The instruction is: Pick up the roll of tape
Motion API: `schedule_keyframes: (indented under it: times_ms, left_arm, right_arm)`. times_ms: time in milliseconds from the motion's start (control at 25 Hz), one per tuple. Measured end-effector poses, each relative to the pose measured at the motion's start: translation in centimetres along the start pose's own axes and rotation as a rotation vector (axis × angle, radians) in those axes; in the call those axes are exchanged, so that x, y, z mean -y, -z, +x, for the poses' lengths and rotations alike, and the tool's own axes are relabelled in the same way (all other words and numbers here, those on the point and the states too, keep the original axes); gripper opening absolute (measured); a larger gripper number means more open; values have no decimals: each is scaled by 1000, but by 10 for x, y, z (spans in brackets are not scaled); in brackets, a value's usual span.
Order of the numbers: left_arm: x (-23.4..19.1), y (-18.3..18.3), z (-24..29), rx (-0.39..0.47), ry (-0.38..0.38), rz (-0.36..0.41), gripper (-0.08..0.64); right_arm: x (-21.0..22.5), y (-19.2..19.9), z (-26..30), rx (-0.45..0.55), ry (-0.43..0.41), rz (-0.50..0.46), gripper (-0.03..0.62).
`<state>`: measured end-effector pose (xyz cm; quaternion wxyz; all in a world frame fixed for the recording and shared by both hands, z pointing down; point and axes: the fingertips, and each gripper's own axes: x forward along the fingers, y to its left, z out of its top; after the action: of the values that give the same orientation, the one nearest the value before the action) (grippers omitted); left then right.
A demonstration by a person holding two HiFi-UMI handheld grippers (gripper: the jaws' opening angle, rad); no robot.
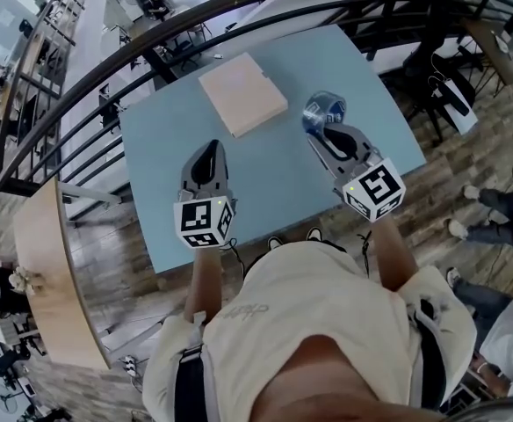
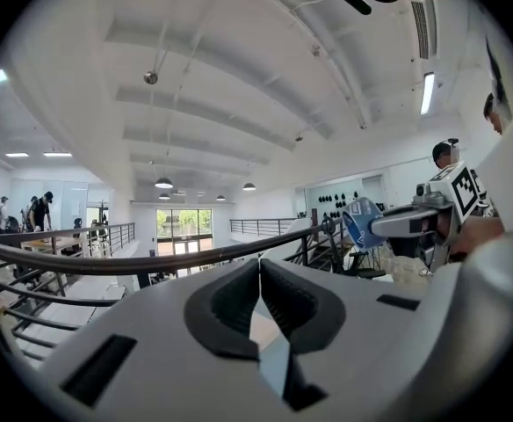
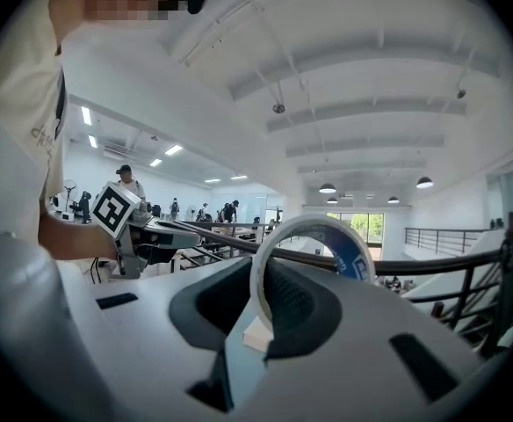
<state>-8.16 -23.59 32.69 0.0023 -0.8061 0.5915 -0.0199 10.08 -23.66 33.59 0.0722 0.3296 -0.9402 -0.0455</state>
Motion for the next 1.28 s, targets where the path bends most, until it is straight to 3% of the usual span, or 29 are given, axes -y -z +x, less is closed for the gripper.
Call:
schedule_keyframes:
  times_ms: [480, 1280]
  left_arm:
    - [-12, -16, -1, 32, -26, 15, 21]
    - [0, -3, -16, 9, -24, -9, 21]
  right_arm:
    - [-1, -35, 4, 72, -31, -37, 52]
    - [-8, -17, 1, 24, -42, -51, 52]
